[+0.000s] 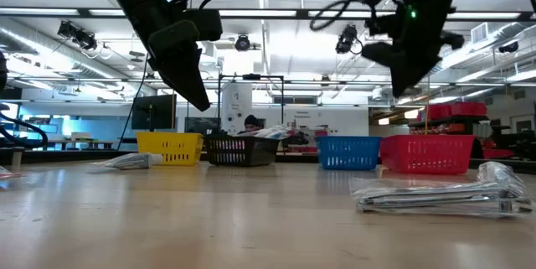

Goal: Pick & Place Travel size toiletries
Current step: Put the silver nail cutter into the red bin, then put the green toothbrush into the black bin

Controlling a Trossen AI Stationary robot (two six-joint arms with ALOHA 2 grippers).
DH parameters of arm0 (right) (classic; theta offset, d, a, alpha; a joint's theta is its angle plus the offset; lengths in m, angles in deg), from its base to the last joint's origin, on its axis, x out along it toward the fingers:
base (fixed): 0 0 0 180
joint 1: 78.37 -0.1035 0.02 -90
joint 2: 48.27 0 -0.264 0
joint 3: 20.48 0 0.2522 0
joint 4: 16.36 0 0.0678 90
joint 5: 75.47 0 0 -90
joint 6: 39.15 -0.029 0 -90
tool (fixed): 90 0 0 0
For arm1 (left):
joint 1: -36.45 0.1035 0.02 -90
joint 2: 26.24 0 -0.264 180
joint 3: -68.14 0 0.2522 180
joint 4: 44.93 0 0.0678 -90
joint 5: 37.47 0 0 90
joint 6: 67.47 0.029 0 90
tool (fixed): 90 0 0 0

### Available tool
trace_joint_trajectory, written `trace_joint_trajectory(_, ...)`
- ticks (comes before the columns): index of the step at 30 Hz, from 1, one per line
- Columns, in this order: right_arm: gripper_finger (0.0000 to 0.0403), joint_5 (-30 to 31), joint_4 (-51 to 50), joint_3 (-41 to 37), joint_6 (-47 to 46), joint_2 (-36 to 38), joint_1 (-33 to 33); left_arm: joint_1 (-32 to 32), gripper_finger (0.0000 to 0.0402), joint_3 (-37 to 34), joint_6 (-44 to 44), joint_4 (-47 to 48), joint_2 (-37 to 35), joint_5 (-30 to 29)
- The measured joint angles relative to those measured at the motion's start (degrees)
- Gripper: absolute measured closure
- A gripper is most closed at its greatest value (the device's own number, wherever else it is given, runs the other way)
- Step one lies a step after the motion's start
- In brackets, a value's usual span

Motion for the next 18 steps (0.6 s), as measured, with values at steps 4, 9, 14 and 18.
trace_joint_trajectory(4,0.0331,-2.27,6.00,-5.66,0.53,-0.04,1.26,0.02,0.0219,0.00,0.01,-0.01,0.02,0.02)
trace_joint_trajectory(9,0.0310,-7.12,8.69,-10.19,2.88,-0.09,4.21,0.00,0.0219,0.00,0.02,-0.04,0.00,0.00)
trace_joint_trajectory(14,0.0282,-8.02,9.00,-12.15,3.44,-0.09,6.69,0.00,0.0219,0.00,0.02,-0.07,0.00,0.00)
trace_joint_trajectory(18,0.0274,-9.67,9.91,-12.28,3.46,-0.07,7.78,0.02,0.0219,0.00,0.02,-0.08,0.02,0.00)
